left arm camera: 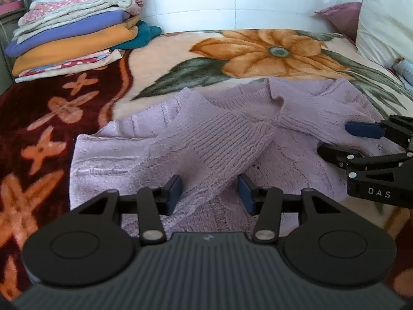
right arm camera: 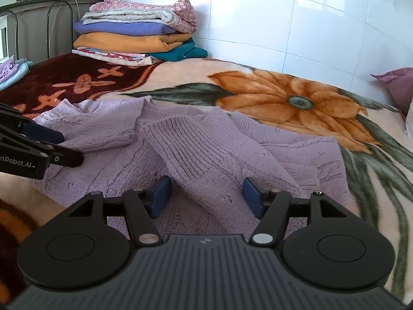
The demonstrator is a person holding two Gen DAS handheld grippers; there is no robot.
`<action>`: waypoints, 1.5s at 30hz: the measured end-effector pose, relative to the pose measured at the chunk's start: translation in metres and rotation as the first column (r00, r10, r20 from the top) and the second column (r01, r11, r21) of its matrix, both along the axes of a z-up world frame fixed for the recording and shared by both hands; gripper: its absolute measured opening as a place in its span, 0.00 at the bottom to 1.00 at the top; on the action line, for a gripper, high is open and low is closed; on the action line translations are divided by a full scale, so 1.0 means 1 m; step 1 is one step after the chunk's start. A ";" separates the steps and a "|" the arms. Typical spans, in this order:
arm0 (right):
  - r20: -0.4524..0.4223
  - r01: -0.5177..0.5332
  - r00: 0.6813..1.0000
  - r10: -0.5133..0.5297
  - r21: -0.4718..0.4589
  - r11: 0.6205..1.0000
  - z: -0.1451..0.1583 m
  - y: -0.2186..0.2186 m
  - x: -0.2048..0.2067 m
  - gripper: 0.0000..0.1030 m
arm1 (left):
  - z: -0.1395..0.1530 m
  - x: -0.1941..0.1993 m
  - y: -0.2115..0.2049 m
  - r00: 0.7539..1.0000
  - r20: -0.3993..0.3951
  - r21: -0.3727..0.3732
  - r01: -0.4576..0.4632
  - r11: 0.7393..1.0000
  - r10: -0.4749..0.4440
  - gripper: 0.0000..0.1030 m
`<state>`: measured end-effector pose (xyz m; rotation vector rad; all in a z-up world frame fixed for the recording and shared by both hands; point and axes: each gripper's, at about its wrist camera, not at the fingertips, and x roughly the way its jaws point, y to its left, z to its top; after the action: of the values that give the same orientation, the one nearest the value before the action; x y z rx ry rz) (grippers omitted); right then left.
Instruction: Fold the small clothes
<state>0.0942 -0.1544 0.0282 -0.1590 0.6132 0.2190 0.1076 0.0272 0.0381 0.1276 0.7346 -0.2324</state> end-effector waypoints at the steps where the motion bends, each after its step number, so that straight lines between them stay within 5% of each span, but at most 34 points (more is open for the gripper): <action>1: 0.000 -0.001 1.000 0.001 0.003 1.000 0.000 -0.001 0.000 0.68 | -0.001 0.001 0.000 1.000 0.003 -0.002 -0.003 1.000 0.003 0.49; 12: 0.005 0.015 1.000 -0.016 0.074 0.997 -0.002 -0.009 0.002 0.68 | -0.004 0.006 0.004 0.999 0.050 -0.034 -0.019 0.999 0.021 0.51; 15: 0.022 0.033 0.999 -0.035 0.083 0.996 0.000 -0.011 0.002 0.54 | -0.005 0.006 0.008 0.997 0.065 -0.065 -0.036 0.997 0.040 0.45; 17: 0.035 0.041 0.998 -0.044 0.075 0.996 0.000 -0.011 0.002 0.35 | -0.005 0.006 0.010 0.995 0.080 -0.062 -0.048 0.997 0.052 0.16; 22: 0.058 0.021 0.998 -0.026 0.081 0.996 0.007 -0.015 0.004 0.10 | 0.006 0.008 0.027 0.990 0.109 -0.126 -0.078 0.989 0.092 0.10; 29: 0.133 0.053 0.989 -0.065 0.087 0.995 0.031 -0.034 0.014 0.08 | 0.032 0.024 0.062 0.962 0.192 -0.141 -0.167 0.976 0.192 0.10; 35: 0.149 0.159 0.973 -0.178 0.127 0.979 0.046 -0.074 0.038 0.08 | 0.024 0.053 0.094 0.950 0.155 -0.138 -0.249 0.958 0.270 0.10; 45: -0.035 0.337 0.941 -0.335 0.138 0.931 0.000 -0.128 0.092 0.09 | -0.019 0.076 0.129 0.938 0.021 -0.221 -0.334 0.916 0.347 0.13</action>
<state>0.1862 -0.2824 0.0280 0.0864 0.6230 -0.0695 0.1835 0.1567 0.0188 -0.1992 0.6553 0.0278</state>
